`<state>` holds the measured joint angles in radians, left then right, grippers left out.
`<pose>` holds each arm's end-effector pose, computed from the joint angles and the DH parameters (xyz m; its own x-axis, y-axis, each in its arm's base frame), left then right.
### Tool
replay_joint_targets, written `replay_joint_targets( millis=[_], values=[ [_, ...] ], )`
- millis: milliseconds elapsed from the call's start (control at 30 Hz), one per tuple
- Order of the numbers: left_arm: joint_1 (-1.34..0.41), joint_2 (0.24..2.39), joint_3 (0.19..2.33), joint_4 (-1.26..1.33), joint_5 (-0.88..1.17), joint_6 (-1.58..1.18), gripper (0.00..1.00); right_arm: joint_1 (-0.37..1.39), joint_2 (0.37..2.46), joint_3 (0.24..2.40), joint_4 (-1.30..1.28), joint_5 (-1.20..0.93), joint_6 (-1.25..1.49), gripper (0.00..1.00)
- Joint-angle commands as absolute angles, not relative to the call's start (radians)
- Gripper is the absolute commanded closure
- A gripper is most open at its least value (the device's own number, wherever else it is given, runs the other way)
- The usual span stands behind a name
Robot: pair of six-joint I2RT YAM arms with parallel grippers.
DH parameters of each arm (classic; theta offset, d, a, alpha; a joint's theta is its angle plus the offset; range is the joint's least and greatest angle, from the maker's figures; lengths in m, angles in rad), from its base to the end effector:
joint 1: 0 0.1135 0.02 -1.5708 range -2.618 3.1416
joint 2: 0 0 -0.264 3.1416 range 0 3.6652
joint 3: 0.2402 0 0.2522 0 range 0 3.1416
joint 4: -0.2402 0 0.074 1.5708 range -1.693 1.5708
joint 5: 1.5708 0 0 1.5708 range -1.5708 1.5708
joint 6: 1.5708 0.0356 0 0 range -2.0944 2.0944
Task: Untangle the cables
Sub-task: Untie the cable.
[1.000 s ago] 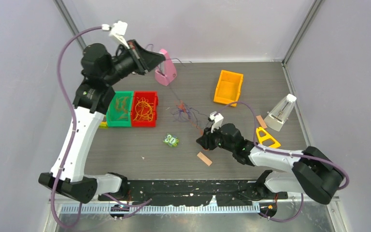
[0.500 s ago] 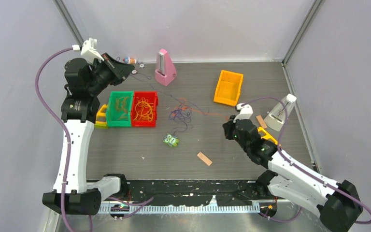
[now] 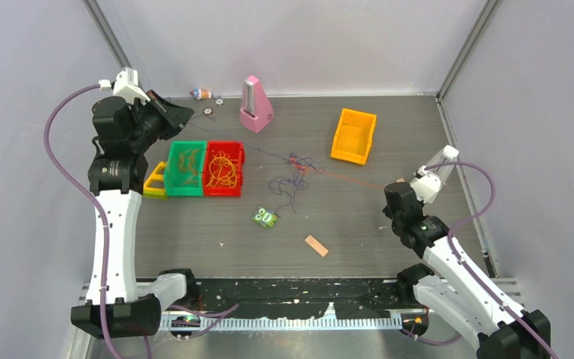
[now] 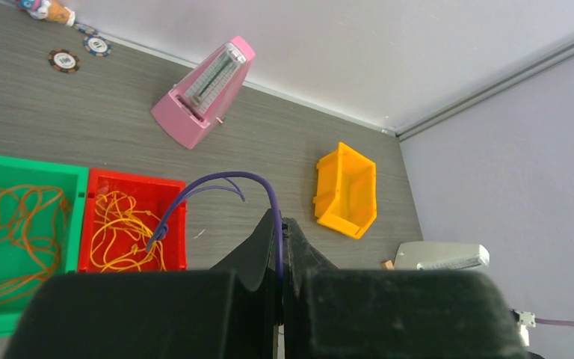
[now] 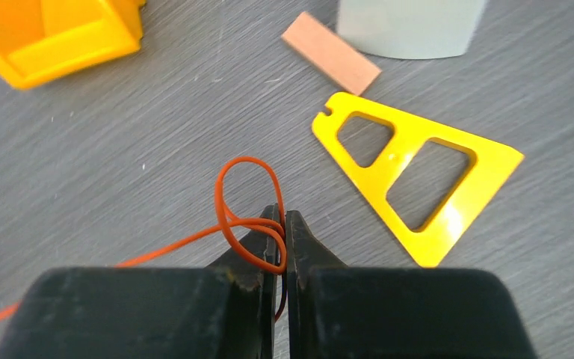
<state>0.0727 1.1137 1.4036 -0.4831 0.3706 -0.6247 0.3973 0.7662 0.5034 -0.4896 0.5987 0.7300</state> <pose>0.2266 0.0036 0.4573 -0.3231 -0.5701 -0.7554 0.1206 0.7669 -0.6304 0.1529 0.0424 0.2202 -0.4297 0.4171 -0.8009 0.4648 0.8626 0.1999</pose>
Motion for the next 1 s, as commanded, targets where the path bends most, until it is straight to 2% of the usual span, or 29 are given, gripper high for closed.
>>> replay_joint_targets(
  millis=[0, 67, 133, 233, 300, 367, 400, 433, 467, 533, 767, 967],
  values=[
    [0.097, 1.058, 1.380, -0.467, 0.313, -0.610, 1.00, 0.365, 0.699, 0.548, -0.575, 0.724, 0.843, 0.94],
    [0.098, 1.050, 1.365, -0.448, 0.326, -0.616, 1.00, 0.362, 0.676, 0.546, -0.569, 0.715, 0.810, 0.94],
    [0.089, 1.056, 1.333, -0.352, 0.474, -0.653, 1.00, 0.361, 0.661, 0.536, -0.511, 0.646, 0.695, 0.94],
    [0.015, 1.090, 1.333, -0.259, 0.635, -0.691, 1.00, 0.361, 0.648, 0.515, -0.393, 0.428, 0.553, 0.94],
    [-0.075, 1.096, 1.357, -0.271, 0.640, -0.651, 1.00, 0.360, 0.634, 0.493, -0.296, 0.242, 0.455, 0.87],
    [-0.130, 1.084, 1.368, -0.277, 0.613, -0.621, 1.00, 0.361, 0.615, 0.466, -0.207, 0.076, 0.397, 0.66],
    [-0.146, 1.079, 1.372, -0.277, 0.608, -0.615, 1.00, 0.361, 0.607, 0.458, -0.149, 0.018, 0.378, 0.48],
    [-0.161, 1.076, 1.377, -0.274, 0.610, -0.611, 1.00, 0.361, 0.596, 0.445, -0.123, -0.065, 0.364, 0.41],
    [-0.169, 1.075, 1.386, -0.273, 0.619, -0.610, 1.00, 0.362, 0.592, 0.441, -0.083, -0.096, 0.360, 0.29],
    [-0.176, 1.076, 1.402, -0.278, 0.639, -0.613, 1.00, 0.363, 0.594, 0.437, -0.030, -0.196, 0.340, 0.20],
    [-0.176, 1.058, 1.402, -0.304, 0.638, -0.613, 1.00, 0.378, 0.727, 0.517, 0.101, -0.309, 0.329, 0.11],
    [-0.177, 1.027, 1.374, -0.345, 0.599, -0.585, 1.00, 0.529, 0.955, 0.637, 0.154, -0.272, 0.259, 0.09]
  ],
)
